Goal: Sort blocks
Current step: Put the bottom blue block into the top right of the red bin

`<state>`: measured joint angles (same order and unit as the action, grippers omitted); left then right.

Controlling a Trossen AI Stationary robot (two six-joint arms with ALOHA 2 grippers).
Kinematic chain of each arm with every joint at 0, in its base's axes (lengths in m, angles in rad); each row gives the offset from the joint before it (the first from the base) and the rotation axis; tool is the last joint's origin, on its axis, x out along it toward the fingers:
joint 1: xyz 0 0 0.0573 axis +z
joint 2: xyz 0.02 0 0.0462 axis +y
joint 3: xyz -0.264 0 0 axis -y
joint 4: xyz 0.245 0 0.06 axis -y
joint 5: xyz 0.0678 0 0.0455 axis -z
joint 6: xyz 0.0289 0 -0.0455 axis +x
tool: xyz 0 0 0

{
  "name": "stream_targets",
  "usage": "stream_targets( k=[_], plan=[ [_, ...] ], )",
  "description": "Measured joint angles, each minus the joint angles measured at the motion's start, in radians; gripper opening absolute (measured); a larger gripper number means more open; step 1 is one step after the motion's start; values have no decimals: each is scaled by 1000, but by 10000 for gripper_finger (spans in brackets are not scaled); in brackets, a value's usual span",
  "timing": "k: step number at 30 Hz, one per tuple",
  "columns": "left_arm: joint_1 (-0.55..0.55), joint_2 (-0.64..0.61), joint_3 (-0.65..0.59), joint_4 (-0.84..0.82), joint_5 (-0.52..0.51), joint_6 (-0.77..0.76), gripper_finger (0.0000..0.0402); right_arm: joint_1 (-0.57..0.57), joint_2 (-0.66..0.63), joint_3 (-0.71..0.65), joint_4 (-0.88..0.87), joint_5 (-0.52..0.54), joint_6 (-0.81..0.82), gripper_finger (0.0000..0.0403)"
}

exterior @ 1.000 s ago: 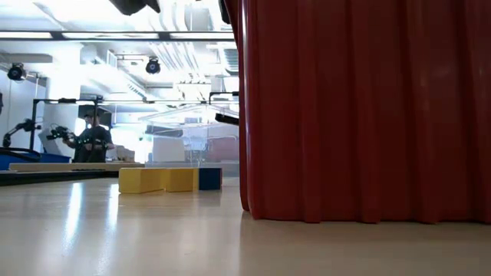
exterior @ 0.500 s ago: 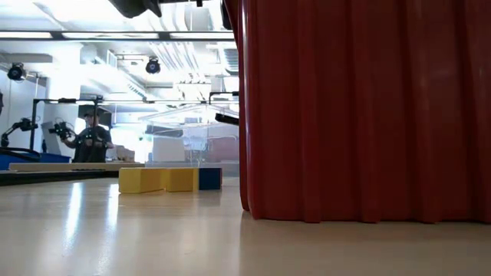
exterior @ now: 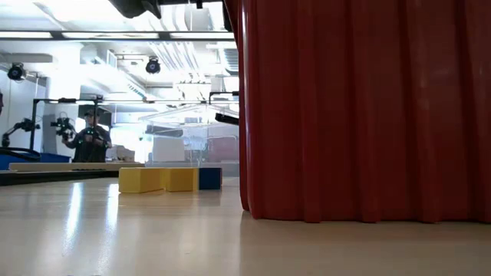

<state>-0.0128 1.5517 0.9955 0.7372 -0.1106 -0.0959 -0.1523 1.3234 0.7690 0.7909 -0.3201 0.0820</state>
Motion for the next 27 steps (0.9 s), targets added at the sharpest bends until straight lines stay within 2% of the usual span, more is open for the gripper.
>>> stream_targets(
  k=[11,27],
  plan=[
    [0,-5,0,-3,23,1,110,10,20,42,-3,-17,6,228],
    [0,1,-1,-59,27,0,110,11,9,42,-27,-23,4,242]
  ],
)
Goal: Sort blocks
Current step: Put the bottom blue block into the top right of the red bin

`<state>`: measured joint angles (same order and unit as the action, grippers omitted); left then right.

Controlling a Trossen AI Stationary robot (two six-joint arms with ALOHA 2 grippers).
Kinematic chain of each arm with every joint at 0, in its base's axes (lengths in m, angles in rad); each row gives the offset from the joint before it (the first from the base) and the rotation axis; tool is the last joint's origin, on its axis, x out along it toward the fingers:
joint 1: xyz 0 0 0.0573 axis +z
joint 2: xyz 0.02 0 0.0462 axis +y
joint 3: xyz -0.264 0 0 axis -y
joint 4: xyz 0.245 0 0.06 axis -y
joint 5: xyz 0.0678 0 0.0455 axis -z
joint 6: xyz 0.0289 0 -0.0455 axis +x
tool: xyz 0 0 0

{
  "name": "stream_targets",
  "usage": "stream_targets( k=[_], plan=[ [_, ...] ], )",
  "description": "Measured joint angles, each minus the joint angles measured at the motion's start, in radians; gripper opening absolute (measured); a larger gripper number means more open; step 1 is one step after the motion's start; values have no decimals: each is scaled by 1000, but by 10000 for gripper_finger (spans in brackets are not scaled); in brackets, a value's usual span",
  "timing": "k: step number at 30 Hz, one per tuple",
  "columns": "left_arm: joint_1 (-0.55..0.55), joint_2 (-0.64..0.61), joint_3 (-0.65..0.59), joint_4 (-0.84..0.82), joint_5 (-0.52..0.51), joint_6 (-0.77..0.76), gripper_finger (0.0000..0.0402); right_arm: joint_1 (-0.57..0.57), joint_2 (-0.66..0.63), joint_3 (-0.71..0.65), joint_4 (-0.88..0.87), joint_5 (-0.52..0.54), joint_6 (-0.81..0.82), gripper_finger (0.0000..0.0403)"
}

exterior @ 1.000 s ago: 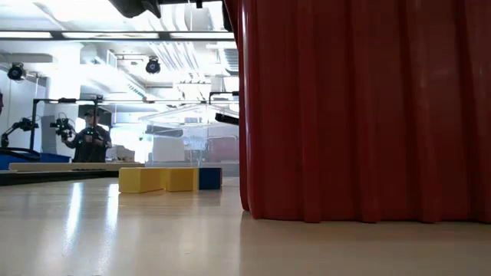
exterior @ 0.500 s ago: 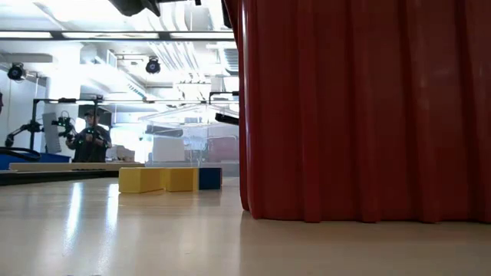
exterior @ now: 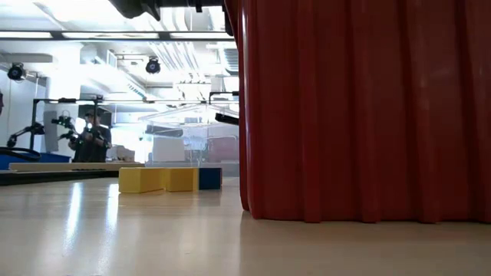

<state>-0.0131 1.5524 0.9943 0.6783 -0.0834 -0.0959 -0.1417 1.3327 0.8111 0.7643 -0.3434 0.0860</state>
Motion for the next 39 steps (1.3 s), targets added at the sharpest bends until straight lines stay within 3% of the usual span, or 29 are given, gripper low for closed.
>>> stream_targets(
  k=[17,28,35,39],
  plan=[
    [0,0,0,11,19,0,110,0,3,-2,-4,3,-1,225],
    [0,0,-2,0,21,5,110,0,2,-2,-7,-3,-26,110],
    [0,0,-2,0,21,5,110,0,2,-2,-31,0,-27,110],
    [0,0,-2,-2,23,1,110,0,2,-2,-49,4,-19,161]
  ],
)
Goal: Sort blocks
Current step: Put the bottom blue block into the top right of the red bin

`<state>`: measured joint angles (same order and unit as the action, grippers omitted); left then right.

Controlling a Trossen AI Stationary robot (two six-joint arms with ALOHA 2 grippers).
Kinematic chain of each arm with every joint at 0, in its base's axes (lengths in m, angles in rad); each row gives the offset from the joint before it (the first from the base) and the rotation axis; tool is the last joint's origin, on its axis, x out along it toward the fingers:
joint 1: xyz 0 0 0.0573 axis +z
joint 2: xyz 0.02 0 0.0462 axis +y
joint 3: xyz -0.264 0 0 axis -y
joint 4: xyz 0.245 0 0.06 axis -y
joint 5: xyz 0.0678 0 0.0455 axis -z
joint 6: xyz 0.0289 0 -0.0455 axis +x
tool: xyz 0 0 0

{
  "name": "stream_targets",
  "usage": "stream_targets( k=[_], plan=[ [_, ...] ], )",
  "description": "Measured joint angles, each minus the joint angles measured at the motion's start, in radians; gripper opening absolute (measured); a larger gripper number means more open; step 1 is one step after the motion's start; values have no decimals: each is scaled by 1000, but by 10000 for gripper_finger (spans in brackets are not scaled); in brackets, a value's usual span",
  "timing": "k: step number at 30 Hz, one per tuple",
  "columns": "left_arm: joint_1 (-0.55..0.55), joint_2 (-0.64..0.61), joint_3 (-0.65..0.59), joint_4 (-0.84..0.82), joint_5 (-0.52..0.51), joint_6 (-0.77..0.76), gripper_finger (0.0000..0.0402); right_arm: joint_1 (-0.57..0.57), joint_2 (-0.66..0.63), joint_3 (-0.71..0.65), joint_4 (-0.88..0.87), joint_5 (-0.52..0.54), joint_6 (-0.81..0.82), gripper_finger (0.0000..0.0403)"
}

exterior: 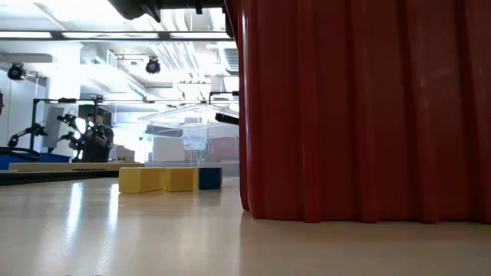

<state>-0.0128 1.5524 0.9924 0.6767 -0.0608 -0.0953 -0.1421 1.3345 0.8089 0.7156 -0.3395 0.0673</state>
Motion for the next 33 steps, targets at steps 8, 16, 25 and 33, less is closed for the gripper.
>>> stream_targets(
  k=[8,16,25,33],
  plan=[
    [0,0,0,5,2,1,110,0,1,0,-20,2,0,199],
    [0,0,6,0,18,8,110,-2,-1,2,-47,-3,-21,109],
    [0,0,7,-1,19,7,110,-2,0,2,-53,-2,-24,109],
    [0,0,8,-4,19,2,132,-2,-19,0,-61,2,-36,109]
  ],
)
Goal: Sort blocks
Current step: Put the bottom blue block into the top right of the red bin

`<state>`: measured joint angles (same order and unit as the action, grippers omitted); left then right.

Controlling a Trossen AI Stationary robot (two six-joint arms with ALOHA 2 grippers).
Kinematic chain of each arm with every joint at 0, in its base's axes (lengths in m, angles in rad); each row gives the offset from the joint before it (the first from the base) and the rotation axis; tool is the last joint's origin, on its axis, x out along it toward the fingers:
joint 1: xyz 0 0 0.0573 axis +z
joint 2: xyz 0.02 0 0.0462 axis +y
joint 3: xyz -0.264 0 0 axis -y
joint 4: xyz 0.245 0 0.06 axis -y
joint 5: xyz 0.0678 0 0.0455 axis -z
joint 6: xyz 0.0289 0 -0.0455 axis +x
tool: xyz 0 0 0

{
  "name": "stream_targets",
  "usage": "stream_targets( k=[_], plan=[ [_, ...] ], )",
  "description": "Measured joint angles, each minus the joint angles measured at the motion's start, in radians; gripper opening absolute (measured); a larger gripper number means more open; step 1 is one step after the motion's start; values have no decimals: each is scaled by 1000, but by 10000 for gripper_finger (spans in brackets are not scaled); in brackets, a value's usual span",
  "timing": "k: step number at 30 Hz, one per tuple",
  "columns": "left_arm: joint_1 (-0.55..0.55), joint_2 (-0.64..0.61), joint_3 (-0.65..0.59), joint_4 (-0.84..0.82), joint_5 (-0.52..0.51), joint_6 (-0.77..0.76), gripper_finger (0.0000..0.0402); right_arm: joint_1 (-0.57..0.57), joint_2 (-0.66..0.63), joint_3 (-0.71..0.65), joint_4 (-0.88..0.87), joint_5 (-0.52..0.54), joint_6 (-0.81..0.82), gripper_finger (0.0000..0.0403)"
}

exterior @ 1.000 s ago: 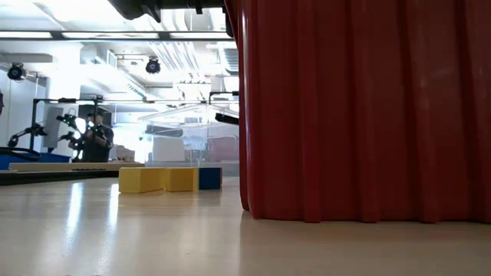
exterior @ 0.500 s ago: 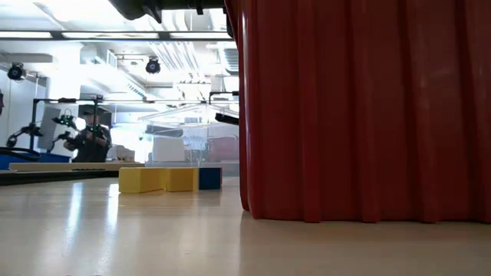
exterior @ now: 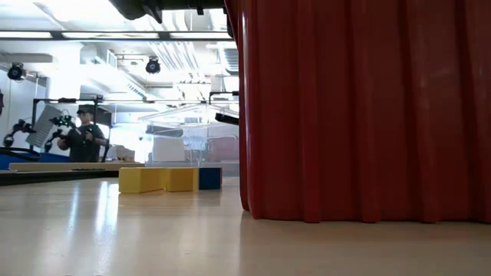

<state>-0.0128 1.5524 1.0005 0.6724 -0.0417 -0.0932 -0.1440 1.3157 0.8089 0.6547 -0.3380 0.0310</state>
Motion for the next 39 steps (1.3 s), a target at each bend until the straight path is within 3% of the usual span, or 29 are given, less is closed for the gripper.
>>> stream_targets(
  k=[4,7,18,27,39],
  plan=[
    [0,0,1,5,-2,-13,191,0,-27,-1,-24,-4,-10,109],
    [0,0,3,12,-7,-13,209,0,-44,-2,-44,-6,-21,109],
    [0,-2,5,7,-14,-21,184,0,-153,-2,-271,136,-134,109],
    [-9,-21,8,7,14,-5,186,-2,-297,-5,-563,439,-226,109],
    [-22,-32,6,-28,6,3,173,-64,-474,-4,-908,746,-229,109]
  ],
)
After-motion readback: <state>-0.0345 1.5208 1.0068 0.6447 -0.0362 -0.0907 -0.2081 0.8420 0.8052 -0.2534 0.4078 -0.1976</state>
